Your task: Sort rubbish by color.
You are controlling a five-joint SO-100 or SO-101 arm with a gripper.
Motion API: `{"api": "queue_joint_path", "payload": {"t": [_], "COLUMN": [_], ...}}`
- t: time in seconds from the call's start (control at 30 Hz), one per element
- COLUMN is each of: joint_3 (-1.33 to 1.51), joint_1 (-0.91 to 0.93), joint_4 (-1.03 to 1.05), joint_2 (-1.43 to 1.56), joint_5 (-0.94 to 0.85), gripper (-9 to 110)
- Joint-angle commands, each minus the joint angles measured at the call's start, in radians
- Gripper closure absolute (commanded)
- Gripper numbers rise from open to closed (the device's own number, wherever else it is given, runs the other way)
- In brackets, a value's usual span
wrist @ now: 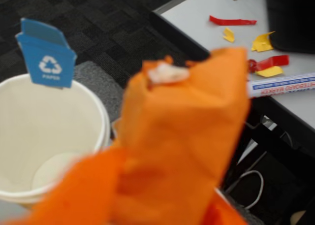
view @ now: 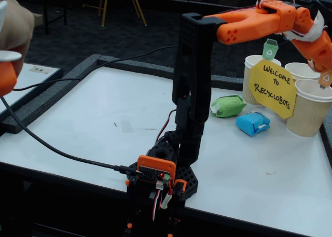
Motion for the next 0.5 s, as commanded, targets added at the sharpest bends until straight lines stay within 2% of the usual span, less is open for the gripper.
{"api": "queue_joint_path", "payload": {"t": [0.0, 0.3, 0.47], "joint_3": [-0.141, -0.161, -0.169], "joint_1": [0.038, 0.048, 0.044], "joint_4": [-0.003, 0.026, 0.164], "joint_2": [0.043, 0.058, 0.161], "joint_5": [-0.017, -0.015, -0.015], "gripper": [83, 79, 92]}}
